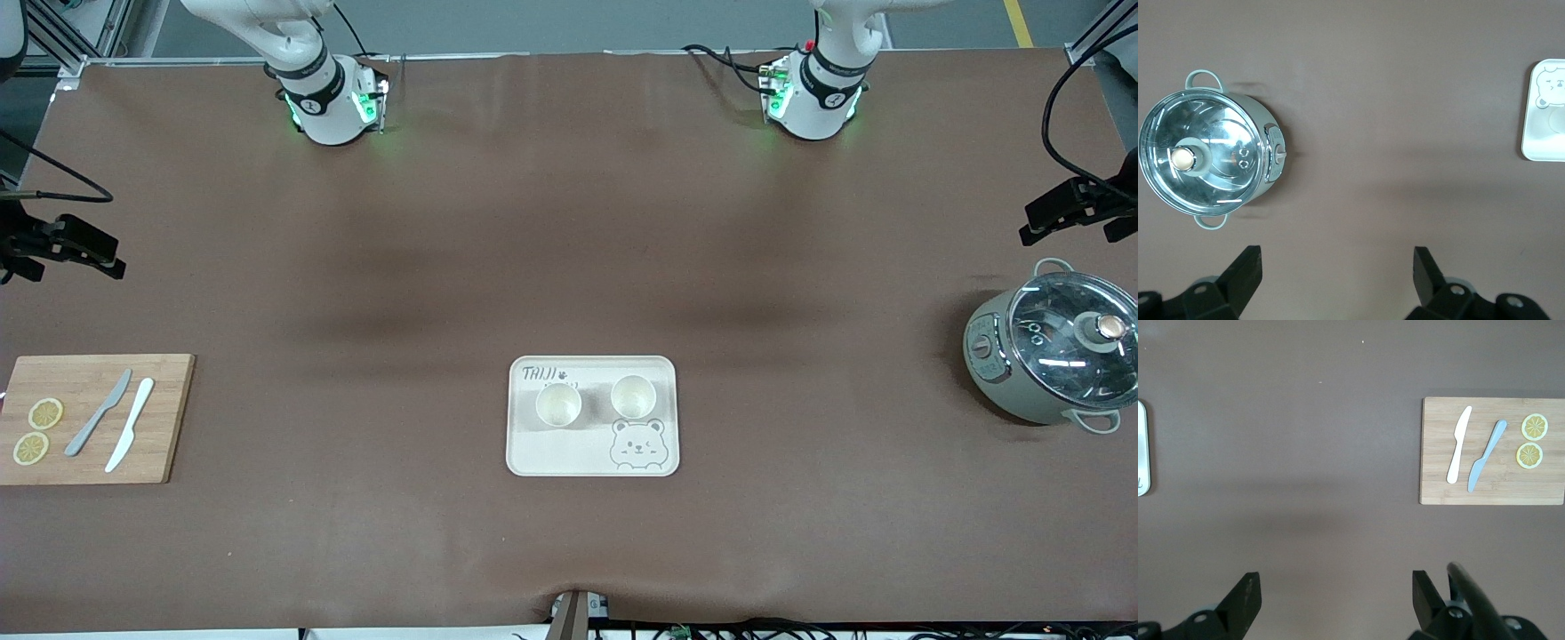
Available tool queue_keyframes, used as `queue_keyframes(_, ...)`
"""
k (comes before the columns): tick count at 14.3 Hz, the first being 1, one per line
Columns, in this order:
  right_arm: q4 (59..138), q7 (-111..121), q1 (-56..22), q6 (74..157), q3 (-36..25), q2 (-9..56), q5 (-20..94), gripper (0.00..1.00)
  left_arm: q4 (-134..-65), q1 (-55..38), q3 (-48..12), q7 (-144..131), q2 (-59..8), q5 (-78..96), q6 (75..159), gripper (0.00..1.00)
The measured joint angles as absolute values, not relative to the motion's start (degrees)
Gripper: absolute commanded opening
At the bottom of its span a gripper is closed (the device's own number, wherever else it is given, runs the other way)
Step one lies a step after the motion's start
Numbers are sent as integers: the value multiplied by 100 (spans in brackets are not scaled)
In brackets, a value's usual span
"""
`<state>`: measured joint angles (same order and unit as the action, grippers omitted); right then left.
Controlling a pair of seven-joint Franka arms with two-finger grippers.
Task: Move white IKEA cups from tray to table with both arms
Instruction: 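Move the left gripper over the white cup beside the bear print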
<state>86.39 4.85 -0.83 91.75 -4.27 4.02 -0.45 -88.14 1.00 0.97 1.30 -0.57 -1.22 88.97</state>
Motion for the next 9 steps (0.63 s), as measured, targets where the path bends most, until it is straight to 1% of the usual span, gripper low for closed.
queue_keyframes(6, 8639, 485, -83, 9175, -428, 403, -45, 100, -8906, 102, 73, 132, -213, -126, 8935, 100)
queue_keyframes(9, 8637, 485, -83, 9175, -428, 403, -45, 100, -9237, 40, -47, 120, -505, 59, 9533, 100)
